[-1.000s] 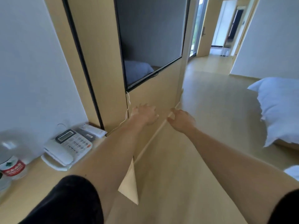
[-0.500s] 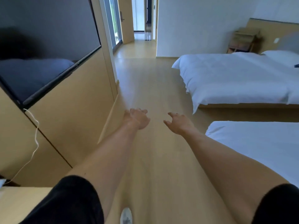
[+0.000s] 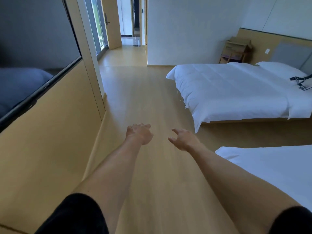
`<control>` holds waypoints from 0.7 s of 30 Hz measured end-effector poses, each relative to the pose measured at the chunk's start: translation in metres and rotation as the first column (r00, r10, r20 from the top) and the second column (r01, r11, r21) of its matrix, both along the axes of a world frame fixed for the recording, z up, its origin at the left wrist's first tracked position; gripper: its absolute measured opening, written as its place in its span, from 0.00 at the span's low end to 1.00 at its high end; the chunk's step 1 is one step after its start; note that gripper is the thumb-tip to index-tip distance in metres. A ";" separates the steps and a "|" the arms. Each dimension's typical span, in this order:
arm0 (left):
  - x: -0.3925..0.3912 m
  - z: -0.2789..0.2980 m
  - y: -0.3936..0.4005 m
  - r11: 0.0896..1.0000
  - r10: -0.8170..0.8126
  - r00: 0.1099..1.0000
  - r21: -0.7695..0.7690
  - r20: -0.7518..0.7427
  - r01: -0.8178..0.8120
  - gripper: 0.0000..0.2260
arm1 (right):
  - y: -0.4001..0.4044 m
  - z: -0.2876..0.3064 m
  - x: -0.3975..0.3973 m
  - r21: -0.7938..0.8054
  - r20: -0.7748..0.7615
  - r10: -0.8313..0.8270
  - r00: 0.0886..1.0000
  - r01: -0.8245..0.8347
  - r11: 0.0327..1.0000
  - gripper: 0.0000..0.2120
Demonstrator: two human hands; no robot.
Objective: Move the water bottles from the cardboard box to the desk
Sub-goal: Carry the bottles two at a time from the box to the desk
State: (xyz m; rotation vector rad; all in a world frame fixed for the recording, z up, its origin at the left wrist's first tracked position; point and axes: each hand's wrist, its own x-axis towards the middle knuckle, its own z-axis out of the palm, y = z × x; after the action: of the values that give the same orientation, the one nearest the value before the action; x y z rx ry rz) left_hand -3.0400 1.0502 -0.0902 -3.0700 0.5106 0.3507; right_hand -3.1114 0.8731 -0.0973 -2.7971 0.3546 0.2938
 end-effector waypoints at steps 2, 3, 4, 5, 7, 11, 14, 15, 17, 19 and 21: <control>0.043 0.004 -0.001 1.000 0.007 1.000 -0.003 -0.006 -0.007 0.23 | 0.001 0.005 0.039 -0.004 -0.005 0.005 1.000 -0.005 1.000 0.28; 0.063 0.005 -0.004 1.000 0.007 1.000 -0.007 -0.011 -0.007 0.23 | -0.001 0.008 0.058 -0.005 -0.006 0.004 1.000 -0.004 1.000 0.28; 0.081 0.005 -0.008 1.000 0.002 1.000 -0.012 -0.013 -0.002 0.23 | -0.003 0.009 0.075 -0.009 -0.009 0.002 1.000 -0.002 1.000 0.28; 0.097 0.005 -0.013 1.000 -0.007 1.000 -0.016 -0.015 0.007 0.23 | -0.006 0.010 0.090 -0.014 -0.013 -0.001 1.000 0.001 1.000 0.28; 0.124 0.003 -0.024 0.999 -0.033 0.999 -0.026 -0.023 0.032 0.23 | -0.015 0.009 0.118 -0.022 -0.025 -0.016 1.000 0.015 1.000 0.28; 0.177 -0.004 -0.047 0.998 -0.060 0.997 -0.030 -0.040 0.059 0.24 | -0.040 0.003 0.170 -0.040 -0.038 -0.057 0.998 0.056 0.998 0.28; 0.216 -0.009 -0.066 0.998 -0.059 0.997 -0.037 -0.046 0.057 0.25 | -0.061 -0.005 0.208 -0.033 -0.045 -0.072 0.996 0.071 0.997 0.28; 0.229 -0.012 -0.073 0.998 -0.056 0.997 -0.038 -0.044 0.055 0.25 | -0.069 -0.009 0.222 -0.029 -0.044 -0.076 0.996 0.074 0.997 0.28; 0.258 -0.017 -0.087 0.998 -0.046 0.998 -0.038 -0.044 0.045 0.26 | -0.088 -0.014 0.254 -0.014 -0.045 -0.086 0.995 0.085 0.996 0.28; 0.289 -0.022 -0.103 0.999 -0.038 0.998 -0.036 -0.053 0.036 0.26 | -0.109 -0.018 0.289 -0.005 -0.043 -0.092 0.995 0.092 0.996 0.29; 0.324 -0.024 -0.121 0.999 -0.028 0.998 -0.034 -0.053 0.026 0.25 | -0.131 -0.023 0.327 0.004 -0.039 -0.092 0.995 0.092 0.996 0.29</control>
State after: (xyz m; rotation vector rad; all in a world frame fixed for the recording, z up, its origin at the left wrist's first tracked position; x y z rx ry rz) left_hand -2.7159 0.9290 -0.1139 -3.0893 0.5653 0.4289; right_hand -2.7840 0.7422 -0.1199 -2.7623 0.4894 0.3275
